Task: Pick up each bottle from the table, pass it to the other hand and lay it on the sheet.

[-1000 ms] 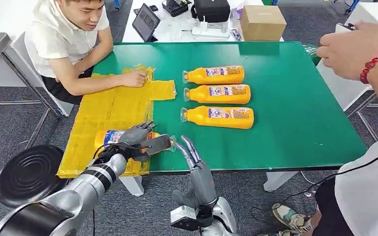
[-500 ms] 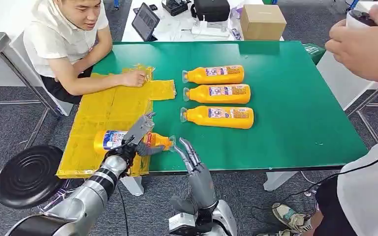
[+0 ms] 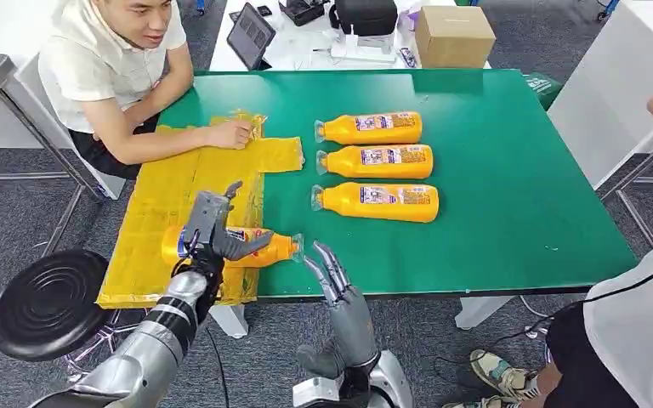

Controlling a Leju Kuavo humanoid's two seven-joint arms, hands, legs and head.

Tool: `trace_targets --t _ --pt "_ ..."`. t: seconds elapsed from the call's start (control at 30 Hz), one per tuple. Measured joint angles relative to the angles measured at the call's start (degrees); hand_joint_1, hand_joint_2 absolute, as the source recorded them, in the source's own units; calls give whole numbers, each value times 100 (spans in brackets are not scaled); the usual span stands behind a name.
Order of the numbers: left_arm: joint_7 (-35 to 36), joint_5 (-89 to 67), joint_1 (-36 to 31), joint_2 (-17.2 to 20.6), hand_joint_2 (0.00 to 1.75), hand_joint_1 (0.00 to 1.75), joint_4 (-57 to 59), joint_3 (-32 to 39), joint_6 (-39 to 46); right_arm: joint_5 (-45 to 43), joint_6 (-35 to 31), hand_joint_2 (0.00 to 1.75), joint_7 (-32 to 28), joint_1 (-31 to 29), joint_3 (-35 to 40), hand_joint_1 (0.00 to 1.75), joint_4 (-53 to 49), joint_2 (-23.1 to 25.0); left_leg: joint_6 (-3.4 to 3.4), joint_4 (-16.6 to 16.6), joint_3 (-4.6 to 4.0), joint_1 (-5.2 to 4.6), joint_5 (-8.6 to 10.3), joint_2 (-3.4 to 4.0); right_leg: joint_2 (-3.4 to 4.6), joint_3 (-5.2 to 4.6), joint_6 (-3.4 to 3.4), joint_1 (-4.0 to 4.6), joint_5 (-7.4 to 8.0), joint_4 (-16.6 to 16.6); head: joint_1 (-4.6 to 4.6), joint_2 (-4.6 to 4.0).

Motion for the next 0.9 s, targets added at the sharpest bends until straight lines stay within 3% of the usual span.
trace_targets --t 0.37,0.63,0.67,0.9 --pt "-95 793 1741 138 175 0 -2297 -682 274 695 -2 0 0 470 -682 0 -439 29 -1 0 -29 -1 -2 0 0 -28 -1 -1 -2 -2 0 0" --pt "-36 1358 2319 256 175 0 -3332 -870 133 982 -4 0 0 630 -1207 0 -652 88 -1 0 -28 0 -2 -1 0 -28 -2 0 -2 -2 2 0" --pt "-36 1487 2378 265 175 0 -3439 -879 118 1090 -4 175 0 650 -1297 0 -671 107 -1 0 -28 0 -2 0 0 -27 -2 0 -2 -2 0 0" --pt "-49 2158 3112 396 175 0 -4458 -857 291 1691 -4 175 9 582 -2574 0 -544 160 0 0 -31 -1 -2 0 0 -28 -1 -1 -2 -3 0 0"
